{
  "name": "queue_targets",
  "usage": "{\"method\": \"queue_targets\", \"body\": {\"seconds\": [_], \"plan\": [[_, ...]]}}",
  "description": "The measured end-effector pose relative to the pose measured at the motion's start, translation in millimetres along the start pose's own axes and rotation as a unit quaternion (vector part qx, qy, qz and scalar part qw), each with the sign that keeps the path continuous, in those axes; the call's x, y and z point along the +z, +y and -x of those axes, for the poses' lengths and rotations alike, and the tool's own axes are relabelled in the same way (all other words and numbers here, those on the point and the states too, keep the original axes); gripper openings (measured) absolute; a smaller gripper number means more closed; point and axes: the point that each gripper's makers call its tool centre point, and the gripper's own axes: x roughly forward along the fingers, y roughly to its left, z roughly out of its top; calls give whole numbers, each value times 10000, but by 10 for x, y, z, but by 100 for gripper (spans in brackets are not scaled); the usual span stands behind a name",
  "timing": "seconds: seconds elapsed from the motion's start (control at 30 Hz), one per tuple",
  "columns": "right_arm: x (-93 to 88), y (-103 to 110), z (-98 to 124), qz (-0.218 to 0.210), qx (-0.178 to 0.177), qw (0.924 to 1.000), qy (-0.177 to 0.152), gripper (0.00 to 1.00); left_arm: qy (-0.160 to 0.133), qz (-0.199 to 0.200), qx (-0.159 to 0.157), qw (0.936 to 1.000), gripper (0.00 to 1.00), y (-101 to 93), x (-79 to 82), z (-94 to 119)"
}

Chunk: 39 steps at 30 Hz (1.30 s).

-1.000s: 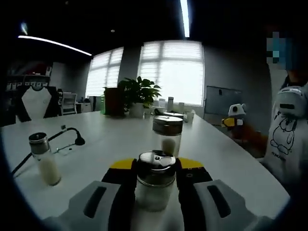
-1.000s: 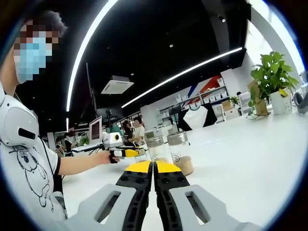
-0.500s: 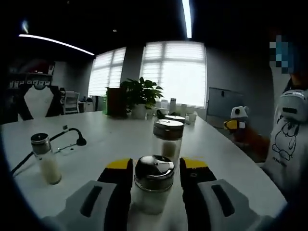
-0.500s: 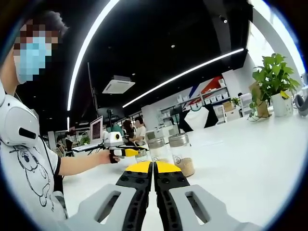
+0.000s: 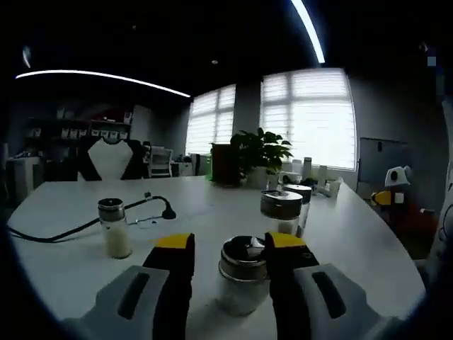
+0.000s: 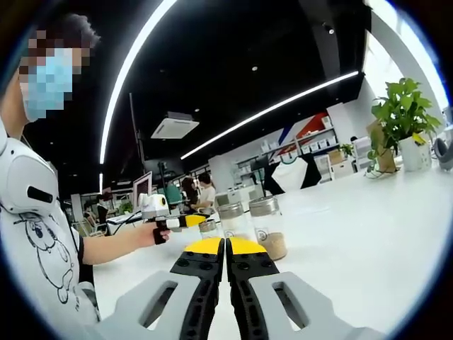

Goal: Rotate the seasoning bottle until the label or dispensing opening points toward the visible target arrow and the bottle remains upright within the marked orientation range

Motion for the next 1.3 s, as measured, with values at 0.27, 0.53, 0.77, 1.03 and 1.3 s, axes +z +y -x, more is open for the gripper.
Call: {"method": "queue_targets", "body": {"seconds": [0.27, 0.53, 0.77, 1.03, 1.3], "plan": [[-23, 19, -39, -26, 71, 10000, 0, 0, -34, 46, 464, 9989, 48, -1, -160, -93], [6, -59, 49, -60, -90, 9999, -76, 0, -57, 31, 405, 9992, 40, -155, -126, -111], [-18, -56, 62, -76, -103, 9999, -55, 0, -20, -108, 350, 9993, 34, -208, -109, -72], [-12, -69, 59, -69, -108, 9999, -65, 0, -23, -81, 250, 9997, 34, -279, -118, -78], [-20, -84, 56, -69, -124, 9999, -69, 0, 68, -56, -88, 9999, 34, -282, -123, -115]]}}
